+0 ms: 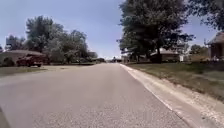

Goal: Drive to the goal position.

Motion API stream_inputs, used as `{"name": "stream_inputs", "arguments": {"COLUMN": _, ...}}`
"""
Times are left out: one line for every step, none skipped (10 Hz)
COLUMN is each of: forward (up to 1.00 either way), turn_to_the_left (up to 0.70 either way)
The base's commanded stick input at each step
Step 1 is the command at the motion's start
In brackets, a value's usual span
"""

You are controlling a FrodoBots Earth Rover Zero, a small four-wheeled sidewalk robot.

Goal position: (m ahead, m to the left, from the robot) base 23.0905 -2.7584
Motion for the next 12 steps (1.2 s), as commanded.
{"name": "stream_inputs", "arguments": {"forward": 0.7, "turn_to_the_left": 0.0}}
{"name": "stream_inputs", "arguments": {"forward": 0.7, "turn_to_the_left": 0.0}}
{"name": "stream_inputs", "arguments": {"forward": 0.7, "turn_to_the_left": 0.0}}
{"name": "stream_inputs", "arguments": {"forward": 0.7, "turn_to_the_left": 0.0}}
{"name": "stream_inputs", "arguments": {"forward": 0.7, "turn_to_the_left": -0.24}}
{"name": "stream_inputs", "arguments": {"forward": 0.7, "turn_to_the_left": -0.34}}
{"name": "stream_inputs", "arguments": {"forward": 0.7, "turn_to_the_left": -0.18}}
{"name": "stream_inputs", "arguments": {"forward": 0.7, "turn_to_the_left": 0.0}}
{"name": "stream_inputs", "arguments": {"forward": 0.7, "turn_to_the_left": 0.0}}
{"name": "stream_inputs", "arguments": {"forward": 0.7, "turn_to_the_left": 0.0}}
{"name": "stream_inputs", "arguments": {"forward": 0.7, "turn_to_the_left": 0.0}}
{"name": "stream_inputs", "arguments": {"forward": 0.7, "turn_to_the_left": 0.0}}
